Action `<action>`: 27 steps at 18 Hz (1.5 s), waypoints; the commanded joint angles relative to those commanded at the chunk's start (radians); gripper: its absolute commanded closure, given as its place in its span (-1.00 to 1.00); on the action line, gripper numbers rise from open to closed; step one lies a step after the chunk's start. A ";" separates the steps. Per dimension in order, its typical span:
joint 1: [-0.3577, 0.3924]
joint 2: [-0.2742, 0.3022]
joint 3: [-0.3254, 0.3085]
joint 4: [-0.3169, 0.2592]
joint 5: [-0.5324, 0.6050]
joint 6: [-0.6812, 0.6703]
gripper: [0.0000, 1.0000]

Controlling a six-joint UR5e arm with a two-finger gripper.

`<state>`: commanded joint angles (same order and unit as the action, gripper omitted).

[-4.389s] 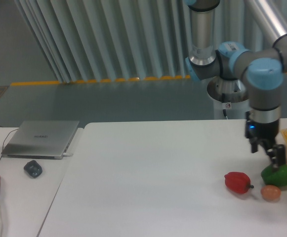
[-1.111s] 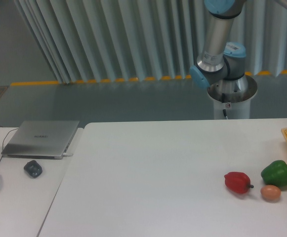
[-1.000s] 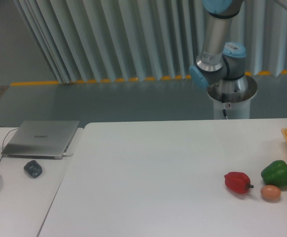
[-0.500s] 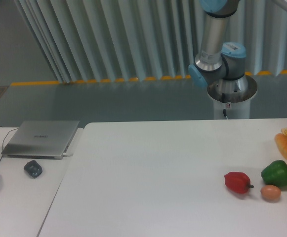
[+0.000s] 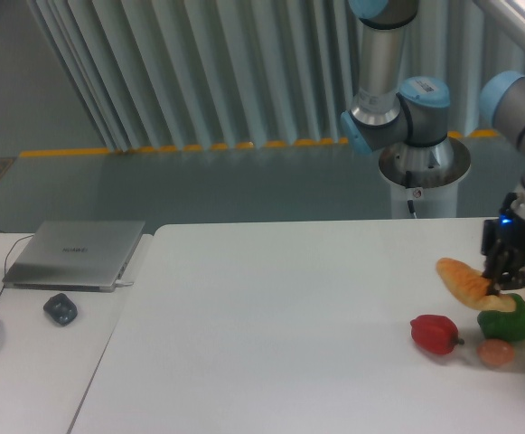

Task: Place the triangular bread on the table
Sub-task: 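Carry the bread beside the red pepper and lower it onto the table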

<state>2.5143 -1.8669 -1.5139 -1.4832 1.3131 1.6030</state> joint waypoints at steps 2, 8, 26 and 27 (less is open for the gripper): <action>-0.017 0.002 -0.012 -0.031 0.000 0.000 0.52; -0.078 0.003 -0.052 -0.045 0.104 -0.003 0.50; -0.115 0.027 -0.058 0.105 0.164 -0.002 -1.00; -0.117 0.038 -0.055 0.151 0.164 0.000 -1.00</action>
<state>2.3976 -1.8286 -1.5693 -1.3320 1.4772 1.6030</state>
